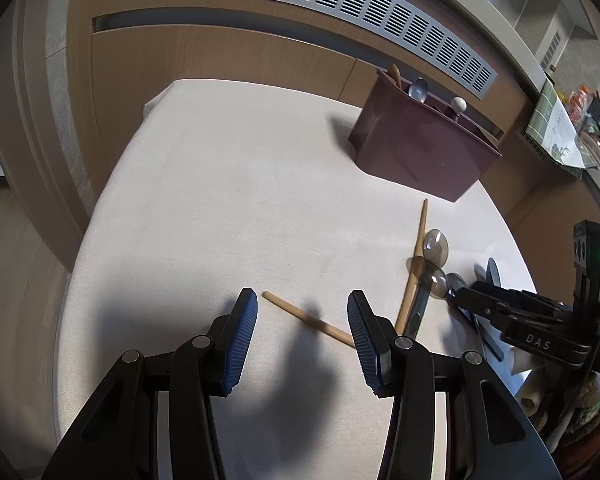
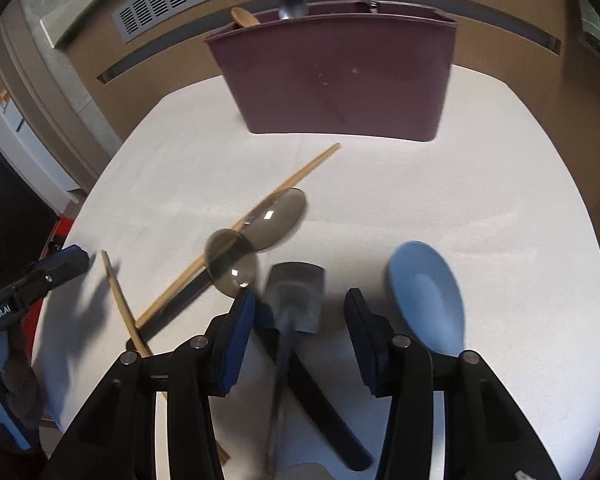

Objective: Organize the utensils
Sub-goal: 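Lower the right tool and close it on the spatula's metal head, then lift the spatula with the right tool while the left tool grasps a wooden chopstick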

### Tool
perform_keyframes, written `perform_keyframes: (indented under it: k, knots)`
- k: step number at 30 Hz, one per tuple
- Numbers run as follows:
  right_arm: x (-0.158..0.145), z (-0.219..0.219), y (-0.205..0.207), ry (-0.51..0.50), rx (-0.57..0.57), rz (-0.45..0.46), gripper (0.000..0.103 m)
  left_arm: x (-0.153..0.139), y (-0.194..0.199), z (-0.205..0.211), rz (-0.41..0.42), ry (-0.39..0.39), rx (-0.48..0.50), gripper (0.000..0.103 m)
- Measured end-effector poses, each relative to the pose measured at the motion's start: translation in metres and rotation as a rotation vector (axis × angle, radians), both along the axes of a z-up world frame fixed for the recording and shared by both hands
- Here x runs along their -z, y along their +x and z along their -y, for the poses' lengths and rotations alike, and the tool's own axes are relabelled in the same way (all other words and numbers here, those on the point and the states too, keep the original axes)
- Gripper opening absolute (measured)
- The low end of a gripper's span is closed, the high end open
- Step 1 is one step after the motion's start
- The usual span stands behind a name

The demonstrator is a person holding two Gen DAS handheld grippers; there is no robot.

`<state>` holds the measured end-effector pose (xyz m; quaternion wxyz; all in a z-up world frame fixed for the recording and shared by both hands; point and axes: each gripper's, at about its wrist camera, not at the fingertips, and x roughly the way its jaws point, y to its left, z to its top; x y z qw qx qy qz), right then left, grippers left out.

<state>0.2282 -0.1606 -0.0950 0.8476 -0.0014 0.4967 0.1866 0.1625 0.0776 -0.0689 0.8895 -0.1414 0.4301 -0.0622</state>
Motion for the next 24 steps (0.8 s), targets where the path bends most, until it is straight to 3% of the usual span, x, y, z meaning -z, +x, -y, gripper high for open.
perform_keyframes:
  k: [3,11,21,24]
  knots:
    - [-0.002,0.001,-0.011,0.000,-0.053,0.020,0.030,-0.002,0.001,0.007,-0.003,0.008,0.015,0.048]
    - [-0.009,0.011,-0.029,-0.044,-0.101,0.120,0.029,-0.008,0.003,0.037,-0.006,0.065,0.071,0.048]
    - [-0.027,0.083,-0.030,0.013,0.032,0.176,0.029,-0.018,0.041,0.125,0.053,0.185,0.327,0.048]
    - [-0.026,0.089,-0.031,0.037,0.051,0.181,0.029,-0.014,0.053,0.140,0.030,0.227,0.342,0.048]
